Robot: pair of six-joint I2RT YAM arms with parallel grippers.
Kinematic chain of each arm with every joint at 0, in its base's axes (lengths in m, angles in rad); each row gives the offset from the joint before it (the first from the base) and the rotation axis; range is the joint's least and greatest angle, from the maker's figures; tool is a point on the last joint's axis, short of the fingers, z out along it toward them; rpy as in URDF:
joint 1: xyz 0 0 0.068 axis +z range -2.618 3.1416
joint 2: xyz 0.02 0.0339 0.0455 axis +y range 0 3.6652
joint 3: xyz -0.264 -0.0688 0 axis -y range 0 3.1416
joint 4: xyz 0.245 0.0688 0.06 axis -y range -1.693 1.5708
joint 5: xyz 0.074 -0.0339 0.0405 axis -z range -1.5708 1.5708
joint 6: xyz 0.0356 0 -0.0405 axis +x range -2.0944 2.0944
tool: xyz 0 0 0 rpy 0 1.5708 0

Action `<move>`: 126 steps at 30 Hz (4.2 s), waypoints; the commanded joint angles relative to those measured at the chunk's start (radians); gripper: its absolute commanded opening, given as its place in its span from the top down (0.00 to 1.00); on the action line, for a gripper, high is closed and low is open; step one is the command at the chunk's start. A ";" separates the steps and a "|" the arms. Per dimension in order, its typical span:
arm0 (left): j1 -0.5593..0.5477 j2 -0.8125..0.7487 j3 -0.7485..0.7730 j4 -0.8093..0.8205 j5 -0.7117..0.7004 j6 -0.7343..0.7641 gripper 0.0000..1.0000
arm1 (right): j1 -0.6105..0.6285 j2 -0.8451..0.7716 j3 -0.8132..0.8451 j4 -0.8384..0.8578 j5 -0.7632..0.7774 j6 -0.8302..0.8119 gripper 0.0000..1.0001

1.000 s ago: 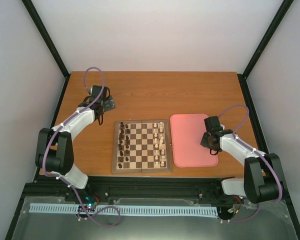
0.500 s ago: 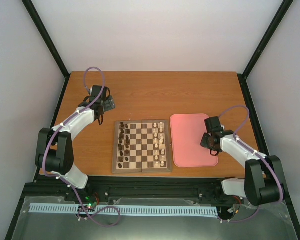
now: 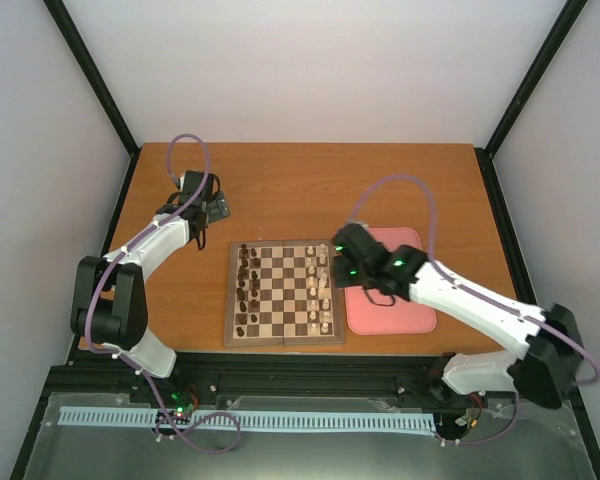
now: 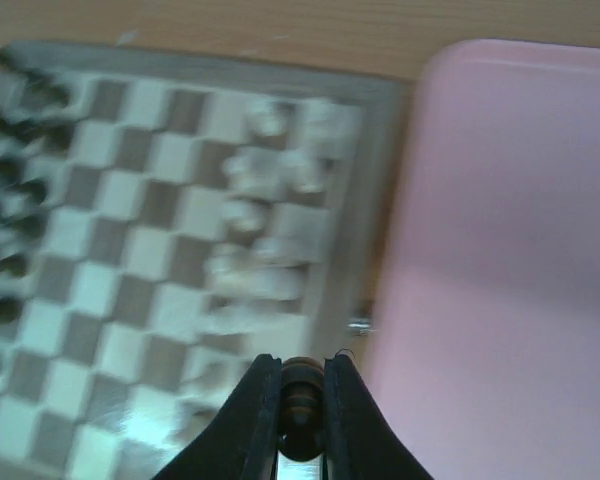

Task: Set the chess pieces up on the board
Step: Place the chess piece on the chessboard, then reset both arms

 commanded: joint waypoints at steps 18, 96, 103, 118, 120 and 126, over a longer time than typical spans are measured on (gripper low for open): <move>-0.007 0.016 0.037 -0.010 -0.011 0.003 0.00 | 0.548 0.648 0.511 -0.087 0.046 -0.022 0.97; -0.008 0.019 0.037 -0.007 -0.013 0.000 0.00 | 0.428 0.316 0.328 -0.131 0.405 -0.006 0.00; -0.006 -0.041 -0.007 0.034 0.000 -0.024 0.00 | -0.054 0.089 0.076 0.139 0.357 -0.162 0.00; -0.008 -0.042 0.002 0.021 -0.010 -0.038 0.00 | -0.312 0.193 0.063 0.355 0.314 -0.266 0.00; -0.008 -0.034 0.008 0.015 -0.017 -0.042 0.00 | -0.312 0.206 0.056 0.373 0.310 -0.270 0.00; -0.009 -0.007 0.026 0.005 -0.015 -0.042 0.00 | -0.312 0.175 0.010 0.442 0.304 -0.290 0.00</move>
